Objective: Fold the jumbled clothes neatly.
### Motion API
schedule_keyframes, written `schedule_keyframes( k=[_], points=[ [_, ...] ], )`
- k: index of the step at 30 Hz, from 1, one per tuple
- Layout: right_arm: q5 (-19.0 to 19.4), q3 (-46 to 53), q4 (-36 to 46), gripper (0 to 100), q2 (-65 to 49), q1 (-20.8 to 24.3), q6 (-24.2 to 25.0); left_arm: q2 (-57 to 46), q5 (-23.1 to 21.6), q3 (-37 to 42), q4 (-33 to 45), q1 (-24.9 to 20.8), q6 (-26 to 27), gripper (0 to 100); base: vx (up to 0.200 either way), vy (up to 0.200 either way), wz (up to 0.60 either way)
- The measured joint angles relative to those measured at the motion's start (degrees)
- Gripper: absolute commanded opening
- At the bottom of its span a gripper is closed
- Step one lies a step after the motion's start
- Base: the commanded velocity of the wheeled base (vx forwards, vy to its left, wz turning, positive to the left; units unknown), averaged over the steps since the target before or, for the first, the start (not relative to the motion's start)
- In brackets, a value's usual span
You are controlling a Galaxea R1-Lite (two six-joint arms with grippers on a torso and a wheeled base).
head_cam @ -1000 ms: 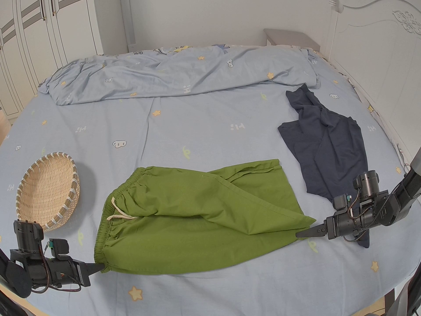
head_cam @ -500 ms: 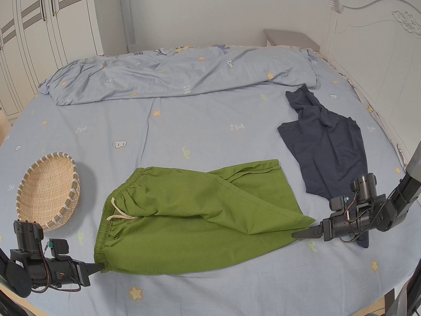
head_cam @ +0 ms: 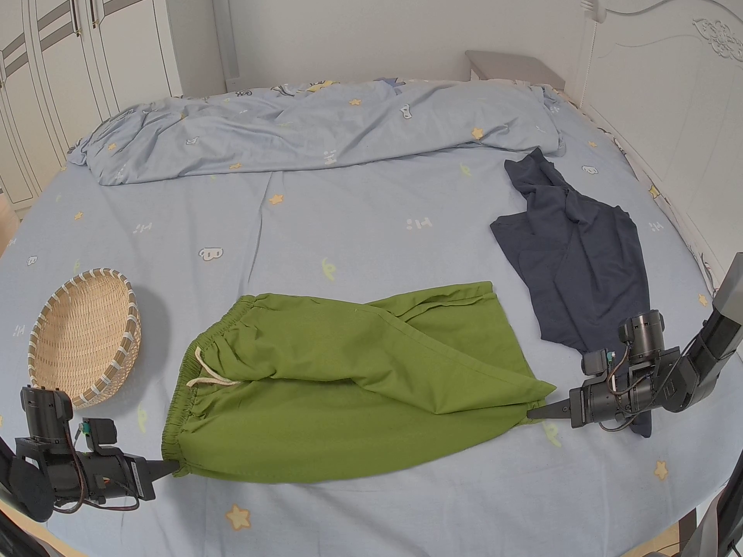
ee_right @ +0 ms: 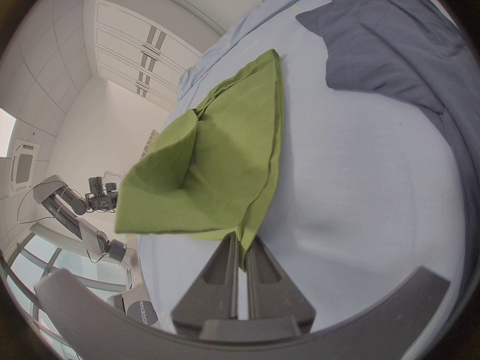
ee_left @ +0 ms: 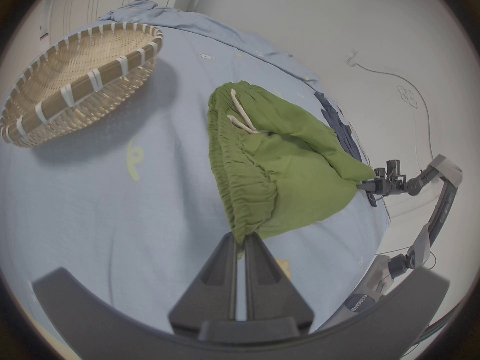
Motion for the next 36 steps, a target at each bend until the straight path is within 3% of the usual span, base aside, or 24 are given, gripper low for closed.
schedule_keyframes(
  k=[13, 19, 22, 27, 32, 36],
  points=[
    [-0.6, 6.1, 0.4, 0, -6.4, 0.7, -0.8, 0.3, -0.9, -0.8, 0.3, 4.4, 4.0, 0, 0.000, 0.000, 0.00],
    [-0.9, 9.6, 8.3, 0, -13.7, 0.9, -0.8, 0.8, -1.1, -0.3, 0.8, 5.8, 7.4, 0, 0.000, 0.000, 0.00],
    [-3.6, 10.3, 13.6, 0, -17.0, 1.1, -1.1, 0.9, -1.2, 0.1, 1.0, 6.1, 9.1, 0, 0.000, 0.000, 0.00],
    [-11.7, 13.0, 16.6, 0, -20.6, 2.7, -2.7, 0.9, -1.5, 0.3, 1.6, 7.4, 12.8, 0, 0.000, 0.000, 0.00],
    [-12.9, 16.8, 16.4, 0, -22.3, 4.6, -3.3, 0.7, -1.2, 0.4, 7.2, 8.5, 17.7, 0, 0.000, 0.000, 0.00],
    [-13.2, 19.4, 10.9, 0, -21.8, 5.7, -3.3, 0.1, -0.9, 0.4, 11.3, 8.7, 20.7, 0, 0.000, 0.000, 0.00]
  ],
)
